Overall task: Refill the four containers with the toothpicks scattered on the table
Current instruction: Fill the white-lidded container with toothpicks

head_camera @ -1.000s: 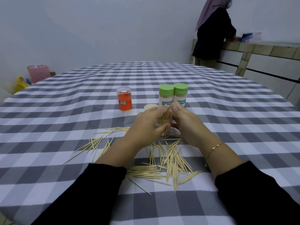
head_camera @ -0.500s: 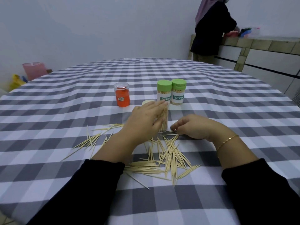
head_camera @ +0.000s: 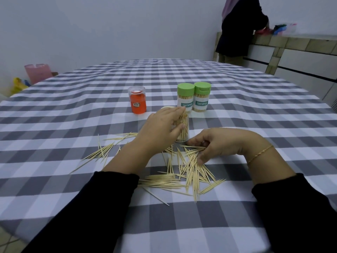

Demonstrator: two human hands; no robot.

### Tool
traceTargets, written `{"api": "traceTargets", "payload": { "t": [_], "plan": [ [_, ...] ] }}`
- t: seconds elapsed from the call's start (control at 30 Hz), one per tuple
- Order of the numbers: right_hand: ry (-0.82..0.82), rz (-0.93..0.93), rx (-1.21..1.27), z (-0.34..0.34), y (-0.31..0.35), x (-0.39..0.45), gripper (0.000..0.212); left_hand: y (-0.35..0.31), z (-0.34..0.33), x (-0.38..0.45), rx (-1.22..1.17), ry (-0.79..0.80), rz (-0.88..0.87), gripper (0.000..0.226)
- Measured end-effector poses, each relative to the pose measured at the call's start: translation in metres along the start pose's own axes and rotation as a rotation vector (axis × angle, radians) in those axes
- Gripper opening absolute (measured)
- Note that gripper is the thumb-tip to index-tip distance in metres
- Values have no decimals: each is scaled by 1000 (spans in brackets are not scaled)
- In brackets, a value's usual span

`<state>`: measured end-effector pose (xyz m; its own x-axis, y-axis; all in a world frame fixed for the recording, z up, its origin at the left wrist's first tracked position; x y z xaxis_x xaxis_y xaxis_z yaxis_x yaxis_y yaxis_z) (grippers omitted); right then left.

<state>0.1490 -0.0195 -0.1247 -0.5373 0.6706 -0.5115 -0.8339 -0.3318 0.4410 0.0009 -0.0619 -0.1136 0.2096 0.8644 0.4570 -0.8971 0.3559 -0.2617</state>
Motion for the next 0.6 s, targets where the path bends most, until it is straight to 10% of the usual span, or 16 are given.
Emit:
{"api": "traceTargets", "payload": {
  "t": [0.6],
  "plan": [
    [-348,-11,-113,-1,17,5,25,1,2,-1,-43,-35,-3,56]
  ]
}}
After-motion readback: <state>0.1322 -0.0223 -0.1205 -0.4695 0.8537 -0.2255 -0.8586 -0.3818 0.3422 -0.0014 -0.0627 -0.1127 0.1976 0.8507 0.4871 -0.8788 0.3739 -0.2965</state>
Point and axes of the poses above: each hand's wrist, its own x-axis towards the middle knuckle, its own z-axis out of the back of the hand, y = z × x, the point moved 4 cm from there along x, towards the middle knuckle, and after that the axes turned 12 degrees about -z, right-handed, at the moved point
